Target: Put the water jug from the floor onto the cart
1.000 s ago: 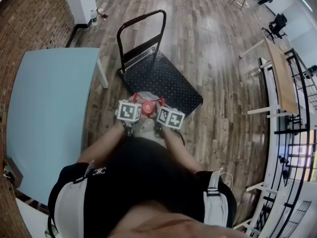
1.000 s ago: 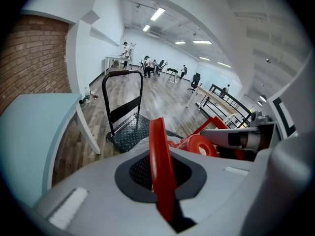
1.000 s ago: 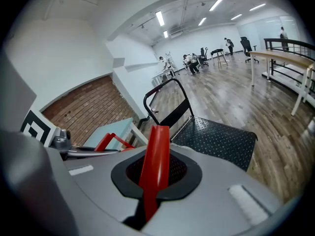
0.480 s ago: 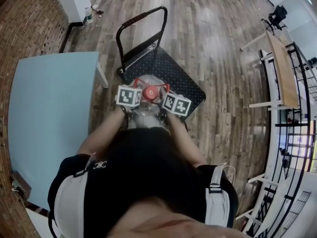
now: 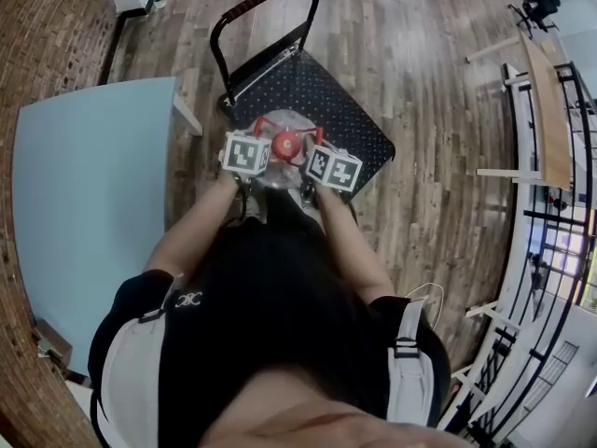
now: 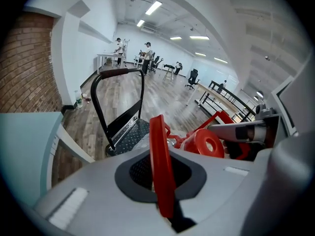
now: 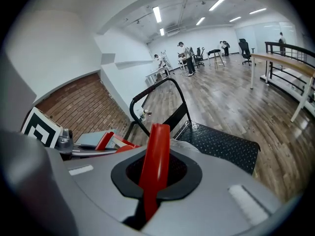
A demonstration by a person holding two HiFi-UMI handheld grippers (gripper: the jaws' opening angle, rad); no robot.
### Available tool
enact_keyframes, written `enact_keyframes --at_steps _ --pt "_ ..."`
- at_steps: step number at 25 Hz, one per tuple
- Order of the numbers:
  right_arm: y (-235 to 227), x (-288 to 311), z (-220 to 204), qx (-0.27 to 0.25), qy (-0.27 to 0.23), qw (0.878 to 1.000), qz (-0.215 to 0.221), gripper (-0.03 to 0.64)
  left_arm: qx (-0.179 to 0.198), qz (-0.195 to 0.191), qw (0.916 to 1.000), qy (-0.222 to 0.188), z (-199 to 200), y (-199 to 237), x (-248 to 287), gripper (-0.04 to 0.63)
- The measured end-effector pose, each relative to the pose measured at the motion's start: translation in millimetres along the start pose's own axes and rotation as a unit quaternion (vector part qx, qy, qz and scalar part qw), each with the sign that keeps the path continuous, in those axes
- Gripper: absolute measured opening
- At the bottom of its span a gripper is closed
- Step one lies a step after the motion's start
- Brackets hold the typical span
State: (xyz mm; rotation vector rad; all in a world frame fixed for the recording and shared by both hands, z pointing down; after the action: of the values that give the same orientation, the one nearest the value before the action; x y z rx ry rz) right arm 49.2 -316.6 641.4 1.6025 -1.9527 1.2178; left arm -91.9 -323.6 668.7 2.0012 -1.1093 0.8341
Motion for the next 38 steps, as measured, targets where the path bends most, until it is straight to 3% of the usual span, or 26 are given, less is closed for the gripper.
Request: enact_keyframes --at_steps 4,11,23,32,38 --pt "-19 19 -1 0.012 0.029 0.999 -0.015 0.018 0.001 0.001 0.9995 0.033 -3 3 29 0.011" --pt "-60 55 -12 0.014 0.072 0.997 -0.035 0.017 0.04 0.0 0.9969 0.068 -3 -4 79 0.012" --pt "-122 120 -17 0.02 0.125 0.991 -0.05 0.015 0.025 0.001 0.9937 0.109 -3 -7 162 0.028" --pt "-145 151 -15 0.046 0.141 0.987 -0.059 0.017 0.041 0.004 0.99 0.135 6 -5 203 0.035" --pt "-158 163 -1 0.052 0.13 0.988 -0.067 0.015 0.026 -0.003 0.9907 0.134 10 -1 212 0.042"
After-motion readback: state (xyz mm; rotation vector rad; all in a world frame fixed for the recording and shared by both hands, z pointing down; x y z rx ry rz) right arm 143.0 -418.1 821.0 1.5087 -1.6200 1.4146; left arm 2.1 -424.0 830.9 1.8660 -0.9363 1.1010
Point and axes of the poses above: the fingertips, and each gripper's own axes: x forward along the fingers, y to its left, z out of its top, the point moved 2 cm from there along -x, backward along the fingers, and after that the axes turned 3 degrees about x, right-handed, at the moved point
